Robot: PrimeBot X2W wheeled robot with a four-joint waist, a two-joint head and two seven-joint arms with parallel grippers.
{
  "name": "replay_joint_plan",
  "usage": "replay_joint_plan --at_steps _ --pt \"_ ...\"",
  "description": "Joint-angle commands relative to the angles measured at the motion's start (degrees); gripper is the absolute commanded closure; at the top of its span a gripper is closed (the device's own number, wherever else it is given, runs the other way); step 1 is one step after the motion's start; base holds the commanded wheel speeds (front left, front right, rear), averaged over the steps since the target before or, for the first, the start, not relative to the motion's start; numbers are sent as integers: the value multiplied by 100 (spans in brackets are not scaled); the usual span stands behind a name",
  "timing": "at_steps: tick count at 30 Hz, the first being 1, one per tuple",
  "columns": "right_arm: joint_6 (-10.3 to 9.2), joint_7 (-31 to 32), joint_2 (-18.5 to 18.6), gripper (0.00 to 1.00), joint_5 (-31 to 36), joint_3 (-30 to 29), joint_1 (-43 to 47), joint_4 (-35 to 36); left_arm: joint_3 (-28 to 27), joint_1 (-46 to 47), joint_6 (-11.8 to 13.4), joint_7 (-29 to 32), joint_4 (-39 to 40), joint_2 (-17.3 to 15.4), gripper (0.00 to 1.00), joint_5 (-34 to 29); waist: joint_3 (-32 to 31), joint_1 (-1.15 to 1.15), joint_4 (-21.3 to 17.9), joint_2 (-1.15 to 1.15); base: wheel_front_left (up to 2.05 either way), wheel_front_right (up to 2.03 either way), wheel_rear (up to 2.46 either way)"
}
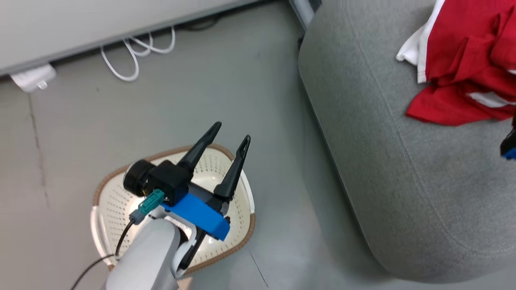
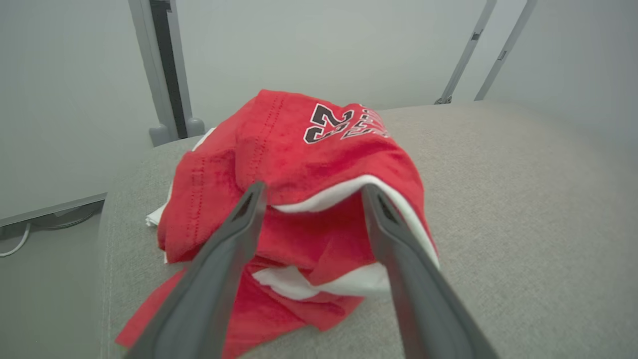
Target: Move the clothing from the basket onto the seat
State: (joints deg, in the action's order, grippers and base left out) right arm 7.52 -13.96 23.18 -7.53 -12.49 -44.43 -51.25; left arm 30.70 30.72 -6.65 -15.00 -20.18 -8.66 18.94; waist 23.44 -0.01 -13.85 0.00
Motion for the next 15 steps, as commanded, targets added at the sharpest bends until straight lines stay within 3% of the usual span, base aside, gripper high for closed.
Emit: replay_joint_plan --at_steps 1,7,15 --pt "-6 52 -32 0 26 109 345 214 -119 -237 -19 -18 -51 39 0 71 -647 1 232 0 0 0 0" --pt "-5 407 -300 0 -41 393 1315 1192 -529 -848 -45 -19 -186 234 0 260 -1357 1 441 0 0 0 0" --pt "-6 1048 -804 0 188 484 2746 3021 -1039 -1485 -62 -20 -336 320 0 317 -2022 1 925 0 0 0 0"
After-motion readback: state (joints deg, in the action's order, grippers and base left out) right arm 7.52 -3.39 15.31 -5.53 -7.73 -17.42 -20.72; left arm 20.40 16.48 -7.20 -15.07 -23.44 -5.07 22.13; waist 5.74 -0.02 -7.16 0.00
